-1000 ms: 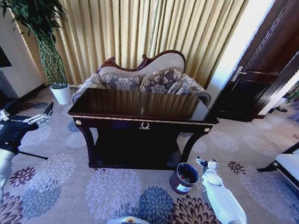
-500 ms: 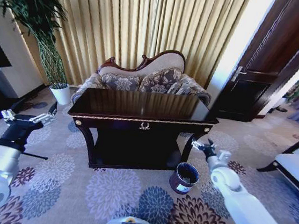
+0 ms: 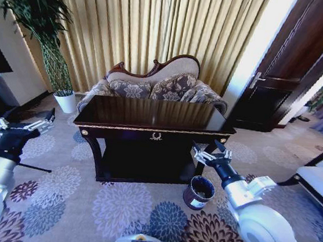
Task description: Move to the front of the table and place the trash on the table into the trash bin.
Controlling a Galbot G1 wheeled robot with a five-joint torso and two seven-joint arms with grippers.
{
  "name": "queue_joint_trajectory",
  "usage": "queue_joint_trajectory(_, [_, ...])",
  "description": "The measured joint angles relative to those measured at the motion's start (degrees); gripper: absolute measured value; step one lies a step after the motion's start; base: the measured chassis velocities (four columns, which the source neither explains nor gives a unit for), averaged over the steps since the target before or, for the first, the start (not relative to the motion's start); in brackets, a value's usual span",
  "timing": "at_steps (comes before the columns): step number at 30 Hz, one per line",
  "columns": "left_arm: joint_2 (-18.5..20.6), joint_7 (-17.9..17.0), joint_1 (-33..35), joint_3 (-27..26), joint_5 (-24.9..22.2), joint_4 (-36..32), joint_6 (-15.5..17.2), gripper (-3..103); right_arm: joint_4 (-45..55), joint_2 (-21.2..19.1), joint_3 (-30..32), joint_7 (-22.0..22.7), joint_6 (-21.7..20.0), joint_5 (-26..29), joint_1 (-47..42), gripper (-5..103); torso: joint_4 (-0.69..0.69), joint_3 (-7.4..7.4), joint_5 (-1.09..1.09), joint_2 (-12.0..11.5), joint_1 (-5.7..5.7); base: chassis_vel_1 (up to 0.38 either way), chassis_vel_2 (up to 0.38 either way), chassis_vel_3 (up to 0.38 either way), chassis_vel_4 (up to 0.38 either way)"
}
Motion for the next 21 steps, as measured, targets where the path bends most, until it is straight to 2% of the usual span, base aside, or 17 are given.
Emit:
queue_joint_trajectory(4, [0.1,-1.6,-0.2,-0.6,-2.1,0.0,3.7,100,-0.4,0.0,0.4,0.5,0.0,-0.5,-0.3,100,0.01,0.0,-0.01,0.0,0.0,0.0,0.0,0.0,0.0])
queue_joint_trajectory(5, [0.1,-1.6,-0.2,-0.6,-2.1,0.0,3.7,100,-0.4,0.0,0.4,0.5,0.0,-0.5,-0.3,100,0.01,0.0,-0.01,0.0,0.0,0.0,0.0,0.0,0.0])
queue_joint_trajectory(9, [1.9,-5.0,-1.5,-2.7,-8.1,0.0,10.9,100,-0.7,-0.3,1.2,0.5,0.0,-0.9,-0.5,100,-0.01,0.0,0.01,0.0,0.01,0.051,-0.041,-0.052,0.034])
queue_joint_trajectory(10, [1.9,-5.0,-1.5,-2.7,-8.1,0.0,10.9,100,-0.7,-0.3,1.2,0.5,0.0,-0.9,-0.5,100,-0.01,0.0,0.01,0.0,0.01,0.064,-0.057,-0.082,0.076])
queue_joint_trajectory(13, [2.5,-7.3,-2.2,-3.0,-9.1,0.0,14.1,100,-0.9,-0.6,1.9,0.5,0.1,-0.9,-0.7,100,-0.01,0.0,0.0,0.0,0.01,0.08,-0.105,-0.09,0.092])
queue_joint_trajectory(21, [2.3,-7.5,-2.3,-3.0,-9.0,0.0,14.3,100,-1.1,-0.8,2.9,0.5,0.9,-1.8,-1.9,100,0.0,-0.01,0.0,0.0,0.0,0.103,-0.111,-0.101,0.115])
